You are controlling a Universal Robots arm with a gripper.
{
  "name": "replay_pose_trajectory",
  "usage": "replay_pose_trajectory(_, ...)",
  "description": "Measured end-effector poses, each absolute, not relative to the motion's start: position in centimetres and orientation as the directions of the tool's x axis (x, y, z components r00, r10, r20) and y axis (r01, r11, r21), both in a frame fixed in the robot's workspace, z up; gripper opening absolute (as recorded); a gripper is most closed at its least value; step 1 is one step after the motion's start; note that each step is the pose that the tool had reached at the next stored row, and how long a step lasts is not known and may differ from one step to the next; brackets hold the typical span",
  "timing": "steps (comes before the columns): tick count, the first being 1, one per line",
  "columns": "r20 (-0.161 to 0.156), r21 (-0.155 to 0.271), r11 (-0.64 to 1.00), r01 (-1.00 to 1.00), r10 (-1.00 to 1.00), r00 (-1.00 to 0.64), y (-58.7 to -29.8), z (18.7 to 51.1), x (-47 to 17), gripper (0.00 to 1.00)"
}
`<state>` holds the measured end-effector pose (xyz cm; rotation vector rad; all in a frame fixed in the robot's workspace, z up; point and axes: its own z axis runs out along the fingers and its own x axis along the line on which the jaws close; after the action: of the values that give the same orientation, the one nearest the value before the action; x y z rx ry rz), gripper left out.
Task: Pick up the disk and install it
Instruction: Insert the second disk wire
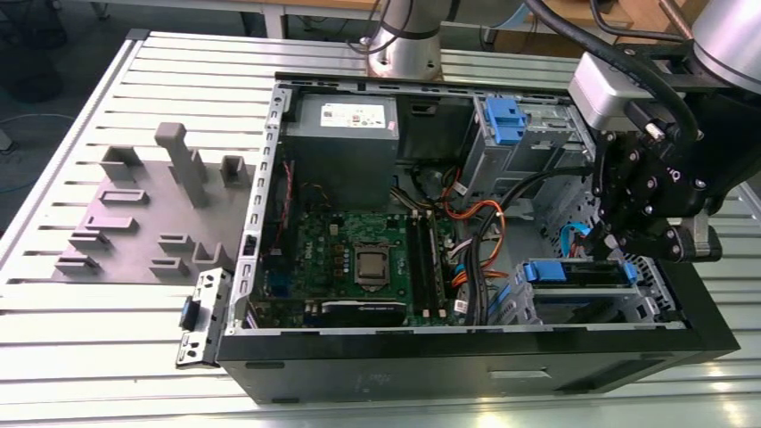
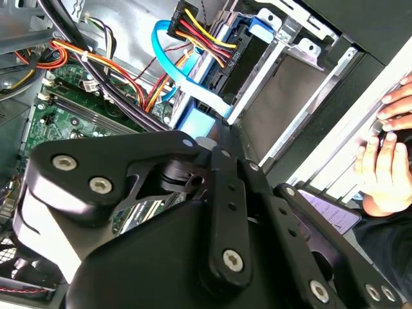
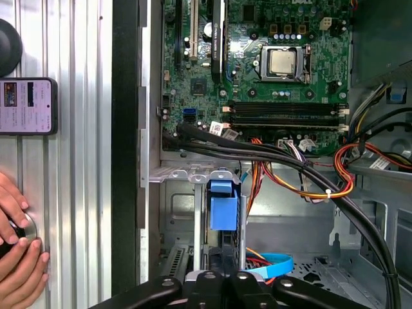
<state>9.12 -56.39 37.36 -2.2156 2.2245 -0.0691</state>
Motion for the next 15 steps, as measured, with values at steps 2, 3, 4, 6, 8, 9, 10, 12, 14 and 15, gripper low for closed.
replay_pose_trajectory(2, 0.03, -0.032, 0.004, -0.999, -1.0, -0.005, -56.39, 37.36, 9.13, 0.11)
replay_pose_trajectory(3, 0.03, -0.032, 0.004, -0.999, -1.0, -0.005, -56.38, 37.36, 9.13, 0.11)
replay_pose_trajectory(4, 0.03, -0.032, 0.004, -0.999, -1.0, -0.005, -56.38, 37.36, 9.13, 0.11)
replay_pose_trajectory(6, 0.03, -0.032, 0.004, -0.999, -1.0, -0.004, -56.38, 37.35, 9.14, 0.11)
replay_pose_trajectory(8, 0.03, -0.032, 0.004, -0.999, -1.0, -0.005, -56.37, 37.35, 9.15, 0.17)
replay_pose_trajectory(9, 0.03, -0.032, 0.004, -0.999, -1.0, -0.004, -56.37, 37.35, 9.15, 0.24)
replay_pose_trajectory(10, 0.03, -0.032, 0.003, -0.999, -1.0, -0.004, -56.37, 37.35, 9.16, 0.29)
replay_pose_trajectory(12, 0.03, -0.032, 0.004, -0.999, -1.0, -0.005, -56.37, 37.34, 9.16, 0.35)
replay_pose_trajectory(14, 0.03, -0.032, 0.004, -0.999, -1.0, -0.005, -56.36, 37.34, 9.17, 0.47)
replay_pose_trajectory(15, 0.03, -0.032, 0.004, -0.999, -1.0, -0.004, -56.36, 37.34, 9.17, 0.47)
